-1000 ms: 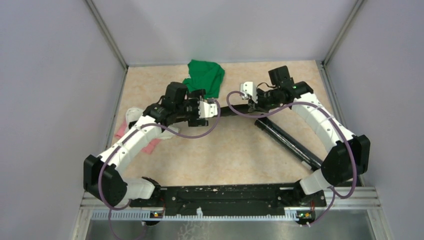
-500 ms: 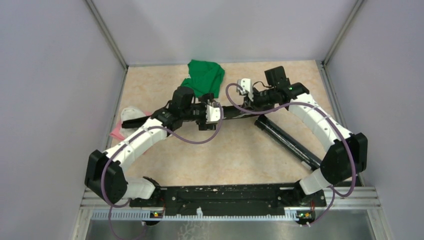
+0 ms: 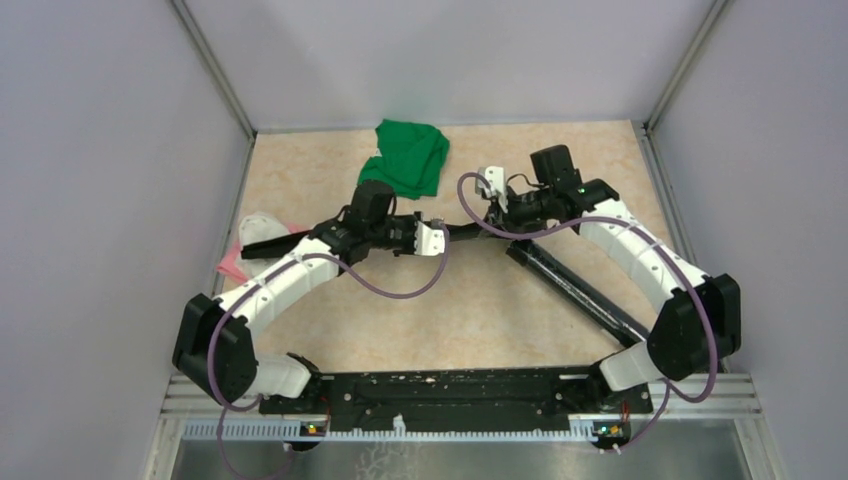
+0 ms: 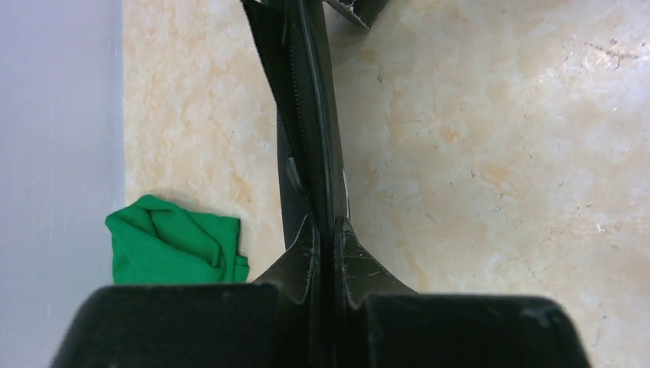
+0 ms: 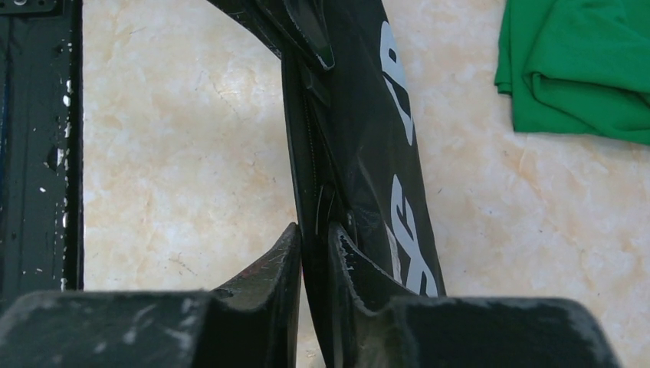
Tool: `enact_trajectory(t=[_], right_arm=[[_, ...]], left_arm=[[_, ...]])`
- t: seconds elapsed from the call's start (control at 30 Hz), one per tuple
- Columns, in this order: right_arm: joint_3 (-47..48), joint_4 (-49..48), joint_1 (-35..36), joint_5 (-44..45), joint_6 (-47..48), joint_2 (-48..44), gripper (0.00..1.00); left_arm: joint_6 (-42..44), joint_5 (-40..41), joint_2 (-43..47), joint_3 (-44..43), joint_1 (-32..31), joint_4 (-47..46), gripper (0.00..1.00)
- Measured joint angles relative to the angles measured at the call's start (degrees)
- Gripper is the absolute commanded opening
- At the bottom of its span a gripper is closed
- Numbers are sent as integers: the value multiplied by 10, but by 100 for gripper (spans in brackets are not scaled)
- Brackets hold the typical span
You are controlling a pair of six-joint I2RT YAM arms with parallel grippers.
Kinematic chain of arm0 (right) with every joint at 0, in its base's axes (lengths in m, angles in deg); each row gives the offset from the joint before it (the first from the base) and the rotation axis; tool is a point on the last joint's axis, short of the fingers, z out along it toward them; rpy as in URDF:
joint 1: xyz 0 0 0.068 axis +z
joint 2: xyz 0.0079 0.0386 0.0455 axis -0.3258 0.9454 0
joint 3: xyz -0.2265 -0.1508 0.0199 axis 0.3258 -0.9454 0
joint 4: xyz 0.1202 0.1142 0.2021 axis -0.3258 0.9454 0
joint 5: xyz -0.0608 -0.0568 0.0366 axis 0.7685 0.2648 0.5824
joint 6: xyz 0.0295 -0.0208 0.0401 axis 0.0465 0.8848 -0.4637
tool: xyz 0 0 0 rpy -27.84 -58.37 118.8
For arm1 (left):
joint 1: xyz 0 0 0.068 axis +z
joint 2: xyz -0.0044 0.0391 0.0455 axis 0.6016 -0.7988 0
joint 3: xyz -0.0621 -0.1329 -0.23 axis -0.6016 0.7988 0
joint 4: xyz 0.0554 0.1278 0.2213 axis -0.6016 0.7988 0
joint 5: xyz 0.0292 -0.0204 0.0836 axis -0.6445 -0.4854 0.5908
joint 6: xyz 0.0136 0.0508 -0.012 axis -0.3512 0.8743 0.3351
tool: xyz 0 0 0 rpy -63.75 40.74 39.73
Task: Pack up the badminton gear
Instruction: Adjust the racket bag at the center of the board.
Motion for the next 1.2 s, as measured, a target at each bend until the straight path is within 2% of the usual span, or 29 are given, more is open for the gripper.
enact_trajectory(t=[0.2,0.47,0.77,0.9,1.03,1.07,1.2], right_arm=[[-2,19,10,13,11,-12,42],[1,63,14,82,43,-57,67],[1,99,16,146,66,-77,70],[-23,92,21,165,67,-76,65],[-38,83,25,172,66,-63,46],[-43,75,25,174,65,-60,39],[-59,46,25,179,54,-55,4]], left_arm=[[19,16,0,0,-11,24,0],[26,30,17,12,-16,35,0],[17,25,20,12,-16,45,0],[13,19,20,12,-16,49,0],[4,13,20,12,-16,48,3],[-1,11,21,12,-16,48,8],[-20,3,23,17,-15,48,50]])
